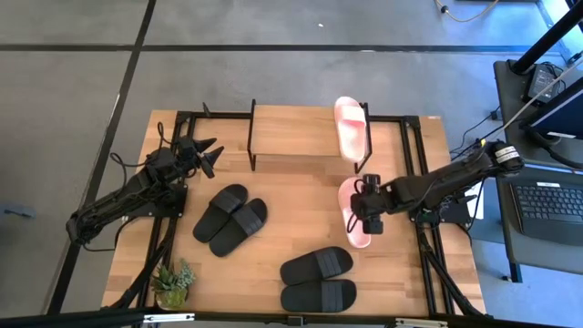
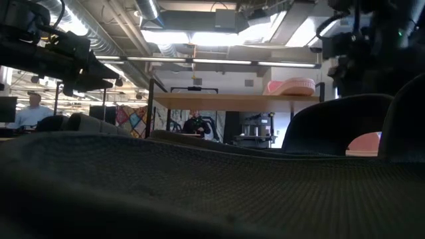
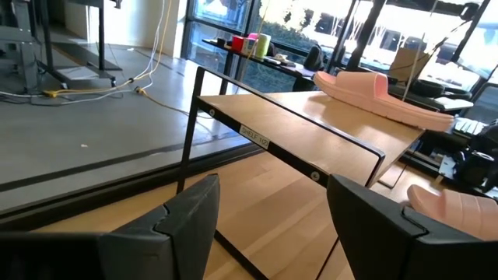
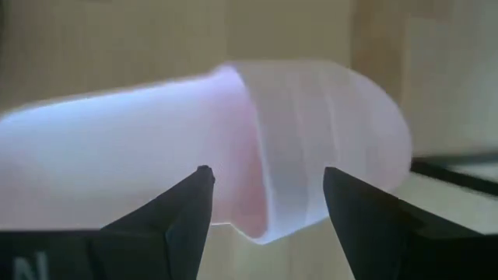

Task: Pick and place slides into the shelf
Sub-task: Put the pink slide on the shelf

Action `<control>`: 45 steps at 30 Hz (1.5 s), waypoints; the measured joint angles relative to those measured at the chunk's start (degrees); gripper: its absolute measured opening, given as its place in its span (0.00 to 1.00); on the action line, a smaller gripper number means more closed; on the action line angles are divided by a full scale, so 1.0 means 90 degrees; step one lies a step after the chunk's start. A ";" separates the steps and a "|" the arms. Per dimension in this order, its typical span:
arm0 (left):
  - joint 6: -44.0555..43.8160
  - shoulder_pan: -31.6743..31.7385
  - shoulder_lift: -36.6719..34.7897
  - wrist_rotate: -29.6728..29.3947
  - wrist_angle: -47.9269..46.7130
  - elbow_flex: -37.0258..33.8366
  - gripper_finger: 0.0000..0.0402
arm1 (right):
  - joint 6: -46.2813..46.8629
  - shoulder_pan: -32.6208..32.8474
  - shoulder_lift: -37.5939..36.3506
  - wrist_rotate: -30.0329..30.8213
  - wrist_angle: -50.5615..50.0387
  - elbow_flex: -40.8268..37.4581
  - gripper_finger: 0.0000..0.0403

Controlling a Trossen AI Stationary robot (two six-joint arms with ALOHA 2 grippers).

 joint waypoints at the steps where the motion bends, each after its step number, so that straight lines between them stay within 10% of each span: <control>1: 0.0000 0.0001 0.0000 -0.0001 0.0001 0.0000 0.57 | 0.0104 0.0023 0.0000 0.0191 0.0048 -0.0100 0.60; 29: -0.0002 -0.0001 0.0000 -0.0002 0.0002 0.0000 0.57 | -0.0358 0.0037 0.0235 0.0801 0.0966 -0.0656 0.58; 45: -0.0010 -0.0001 0.0002 -0.0002 0.0000 0.0000 0.57 | -0.0312 0.0037 0.0593 0.0821 0.0908 -0.0517 0.07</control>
